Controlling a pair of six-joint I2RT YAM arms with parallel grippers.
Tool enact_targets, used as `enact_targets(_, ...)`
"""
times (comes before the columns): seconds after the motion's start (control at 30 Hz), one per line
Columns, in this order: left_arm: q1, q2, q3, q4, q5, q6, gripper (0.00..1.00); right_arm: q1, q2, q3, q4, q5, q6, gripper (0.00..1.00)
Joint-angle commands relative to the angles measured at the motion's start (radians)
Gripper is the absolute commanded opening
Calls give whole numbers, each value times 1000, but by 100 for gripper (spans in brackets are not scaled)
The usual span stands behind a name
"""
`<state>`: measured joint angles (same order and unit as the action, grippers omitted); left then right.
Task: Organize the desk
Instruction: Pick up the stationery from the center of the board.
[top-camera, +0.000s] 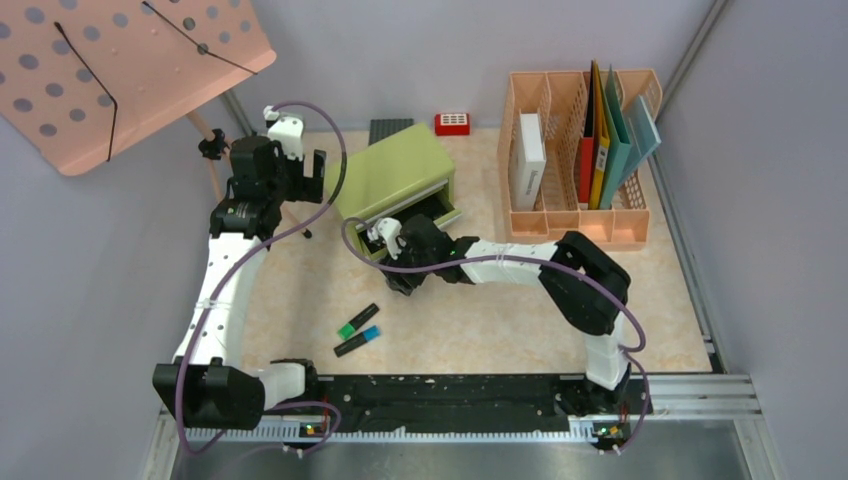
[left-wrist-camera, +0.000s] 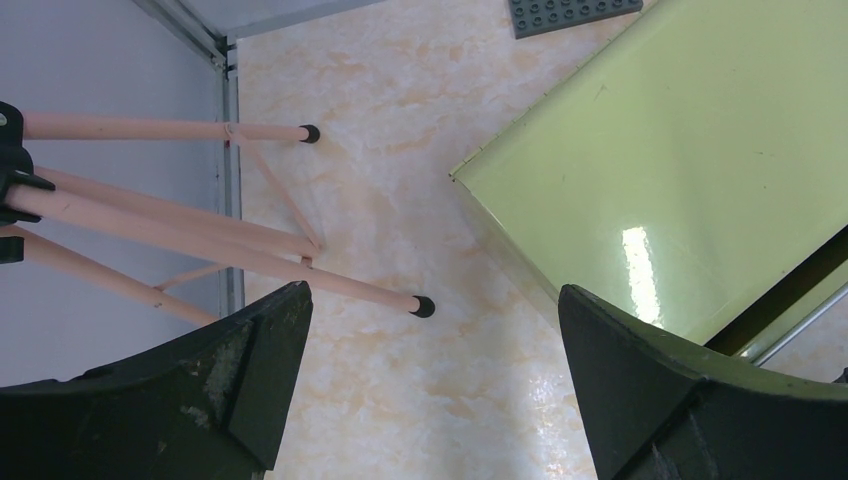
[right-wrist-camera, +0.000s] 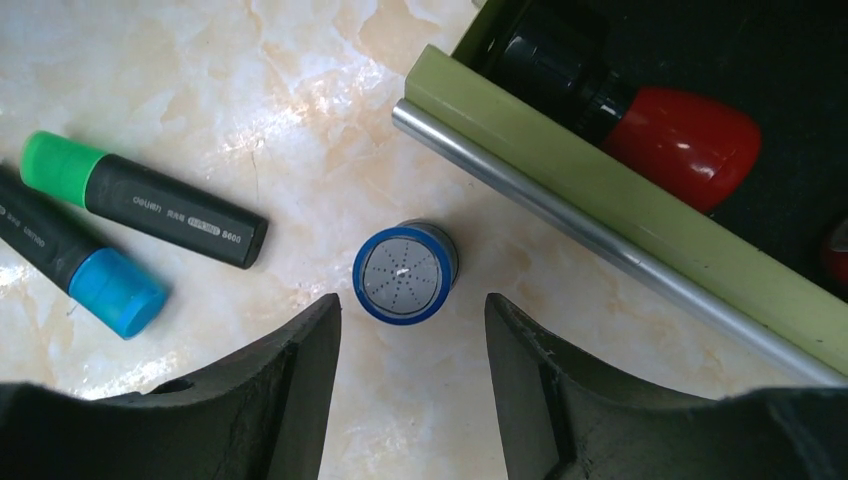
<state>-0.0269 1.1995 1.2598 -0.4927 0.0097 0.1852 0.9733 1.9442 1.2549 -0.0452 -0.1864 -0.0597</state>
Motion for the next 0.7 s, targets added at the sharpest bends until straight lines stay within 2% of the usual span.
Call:
enact_targets(0.0, 5, -27, 0, 35, 1, 1, 99, 10, 20, 33, 72, 16, 41, 54)
enact_targets(0.47, 4, -23, 0, 23, 12, 1, 99, 16, 50, 85, 70, -13, 103, 49)
enact_targets(0.67, 5, -24, 5, 19, 12, 5, 99, 18, 58, 106, 60, -30, 103, 42)
